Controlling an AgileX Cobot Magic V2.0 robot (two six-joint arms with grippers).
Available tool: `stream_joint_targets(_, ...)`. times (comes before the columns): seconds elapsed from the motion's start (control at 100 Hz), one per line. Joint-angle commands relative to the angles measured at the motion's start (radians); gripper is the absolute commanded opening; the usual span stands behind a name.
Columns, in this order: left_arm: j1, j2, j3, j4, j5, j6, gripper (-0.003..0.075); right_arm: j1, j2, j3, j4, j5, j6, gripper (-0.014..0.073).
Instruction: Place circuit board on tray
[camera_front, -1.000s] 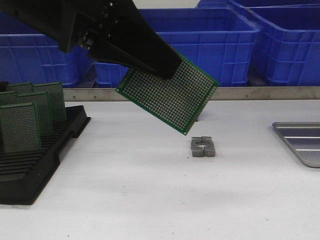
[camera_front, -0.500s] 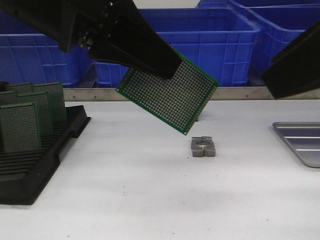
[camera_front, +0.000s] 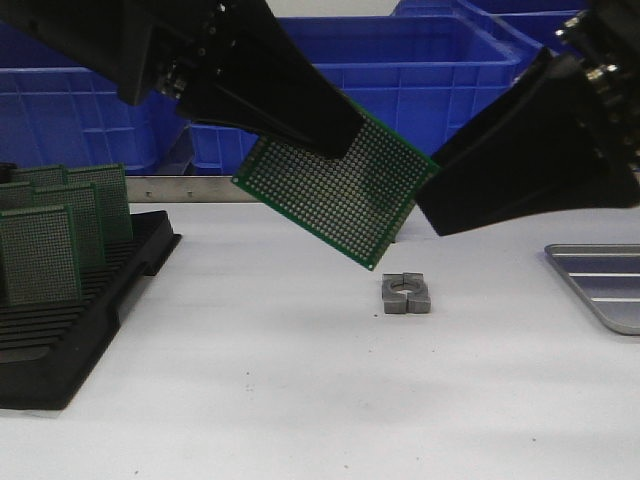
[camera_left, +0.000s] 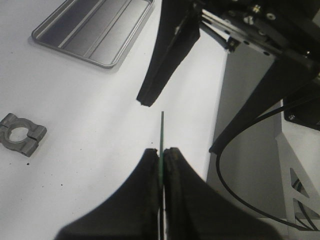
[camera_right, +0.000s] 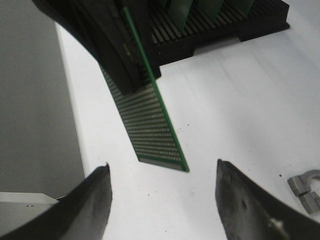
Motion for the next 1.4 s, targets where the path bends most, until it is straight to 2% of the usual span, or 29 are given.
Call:
stream_joint_targets(0.0,-0.008,-0.028,-0.031,-0.058,0.010,-0.010,-0.0020,0.018,0.023,-0.062,0.060,0.012,-0.021,0.0475)
stream_joint_targets(0.17,-0.008,-0.028,-0.031,-0.058,0.010,-0.010,-0.0020,0.050,0.091,-0.124,0.059,0.030,-0.021,0.0469)
stream_joint_targets(0.24,-0.008,-0.028,-0.031,-0.058,0.010,-0.010,-0.0020,0.053,0.105,-0.135,0.059,0.055,-0.021,0.0417)
stream_joint_targets(0.32,-0.008,-0.028,-0.031,-0.058,0.010,-0.010,-0.0020,0.053,0.107,-0.136,0.059,0.070,-0.021,0.0294)
stream_joint_targets(0.41,-0.008,-0.028,-0.031,-0.058,0.010,-0.010,-0.0001,0.053,0.107,-0.136,0.059,0.075,-0.020,0.0101)
stream_joint_targets(0.48,-0.008,-0.028,-0.031,-0.058,0.010,-0.010,0.0086,0.053,0.107,-0.136,0.059,0.075,-0.020,-0.0024)
stream_joint_targets(0.52,-0.008,-0.028,-0.031,-0.058,0.010,-0.010,0.0176,0.053,0.107,-0.136,0.059,0.077,-0.020,-0.0076)
stream_joint_targets(0.6,-0.008,-0.028,-0.031,-0.058,0.010,-0.010,0.0397,0.053,0.107,-0.136,0.059,0.078,-0.020,-0.0069)
stream_joint_targets(0.65,-0.008,-0.028,-0.031,-0.058,-0.003,-0.010,0.0502,0.053,0.107,-0.136,0.059,0.078,-0.020,-0.0069)
stream_joint_targets(0.72,-0.008,-0.028,-0.031,-0.058,-0.023,-0.010,0.0581,0.053,0.107,-0.136,0.059,0.081,-0.019,-0.0069)
stream_joint_targets(0.86,-0.008,-0.030,-0.032,-0.058,-0.061,0.001,0.0587,0.051,0.107,-0.136,0.055,0.090,0.023,-0.0069)
stream_joint_targets(1.04,-0.008,-0.032,-0.060,-0.056,-0.072,0.010,0.0587,-0.005,0.107,-0.134,0.006,0.076,0.232,-0.0069)
stream_joint_targets(1.2,-0.008,-0.032,-0.082,-0.060,-0.072,0.010,0.0587,-0.119,0.109,-0.134,-0.137,0.063,0.468,-0.0069)
stream_joint_targets(1.39,-0.008,-0.032,-0.082,-0.058,-0.072,0.012,0.0587,-0.300,0.109,-0.134,-0.149,-0.004,0.638,-0.0069)
